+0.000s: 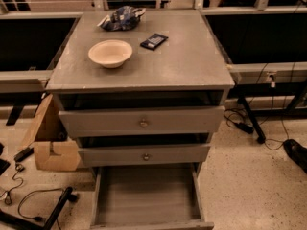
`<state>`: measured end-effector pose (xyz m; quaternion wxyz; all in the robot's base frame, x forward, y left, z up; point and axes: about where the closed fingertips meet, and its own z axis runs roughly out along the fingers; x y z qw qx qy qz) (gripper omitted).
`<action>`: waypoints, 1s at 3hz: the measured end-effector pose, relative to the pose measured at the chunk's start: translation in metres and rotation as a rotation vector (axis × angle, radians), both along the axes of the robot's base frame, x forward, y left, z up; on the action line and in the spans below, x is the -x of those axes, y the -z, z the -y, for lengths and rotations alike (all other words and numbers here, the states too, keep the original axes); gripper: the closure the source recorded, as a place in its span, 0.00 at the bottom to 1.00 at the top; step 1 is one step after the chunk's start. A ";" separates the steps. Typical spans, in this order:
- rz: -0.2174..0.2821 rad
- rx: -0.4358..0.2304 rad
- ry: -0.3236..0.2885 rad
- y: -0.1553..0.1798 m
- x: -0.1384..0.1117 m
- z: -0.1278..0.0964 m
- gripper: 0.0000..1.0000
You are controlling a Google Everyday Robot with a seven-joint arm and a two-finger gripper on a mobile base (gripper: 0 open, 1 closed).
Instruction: Close bottom drawer
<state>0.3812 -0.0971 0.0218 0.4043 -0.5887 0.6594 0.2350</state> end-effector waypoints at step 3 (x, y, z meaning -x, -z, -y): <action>0.026 0.011 -0.016 -0.013 -0.003 -0.007 1.00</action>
Offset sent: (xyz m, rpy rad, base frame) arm 0.1631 0.0265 0.1592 -0.1640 -0.3298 0.1688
